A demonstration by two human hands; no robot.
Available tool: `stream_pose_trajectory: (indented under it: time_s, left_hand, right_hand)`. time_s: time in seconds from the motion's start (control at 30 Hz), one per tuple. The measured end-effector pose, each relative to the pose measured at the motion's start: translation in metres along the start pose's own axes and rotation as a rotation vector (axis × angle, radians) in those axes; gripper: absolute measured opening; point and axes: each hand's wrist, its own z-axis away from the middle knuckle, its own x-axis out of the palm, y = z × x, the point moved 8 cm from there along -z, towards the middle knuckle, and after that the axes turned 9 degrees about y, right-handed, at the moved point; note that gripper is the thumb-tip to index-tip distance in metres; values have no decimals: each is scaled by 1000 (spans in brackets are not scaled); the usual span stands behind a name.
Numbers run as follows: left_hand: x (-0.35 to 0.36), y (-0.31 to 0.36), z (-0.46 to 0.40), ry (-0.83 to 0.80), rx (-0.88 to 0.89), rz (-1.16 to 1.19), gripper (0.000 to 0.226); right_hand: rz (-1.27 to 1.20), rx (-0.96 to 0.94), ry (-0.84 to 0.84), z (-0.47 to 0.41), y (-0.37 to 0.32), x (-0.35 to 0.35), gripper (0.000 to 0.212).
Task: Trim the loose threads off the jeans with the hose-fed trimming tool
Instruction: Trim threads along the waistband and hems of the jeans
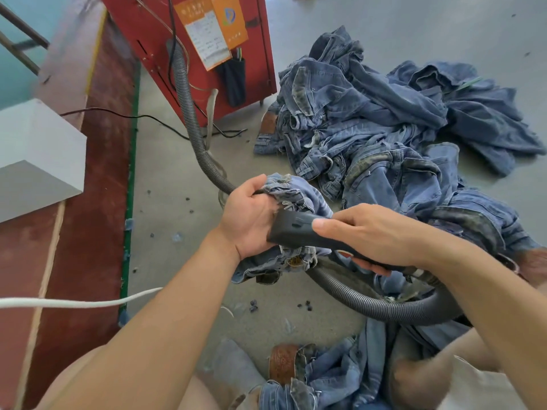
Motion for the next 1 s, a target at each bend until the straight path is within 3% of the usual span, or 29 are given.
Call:
stream_pose_trajectory:
  time_s: [0.37,0.57,0.73,0.87,1.0]
  left_hand:
    - [7,-9,4,-132,-80,-2,84]
    - [-9,10,5,-55,9,59,83]
    - [-3,-2,2,-86,-31,66,86]
    - [-9,-8,0,66,-40,69,76]
    - [-33,5,3,336,49,-55,35]
  right_hand:
    - [-8,-30,-30,2,-1,-2,65]
    - [-121,-50,29,6,1,-20,68]
    - [4,-3,13,2,9,-10,66]
    - [-140,-116,27,-1,-8,-2,66]
    - [-258,-50,123,-2,2,-28,74]
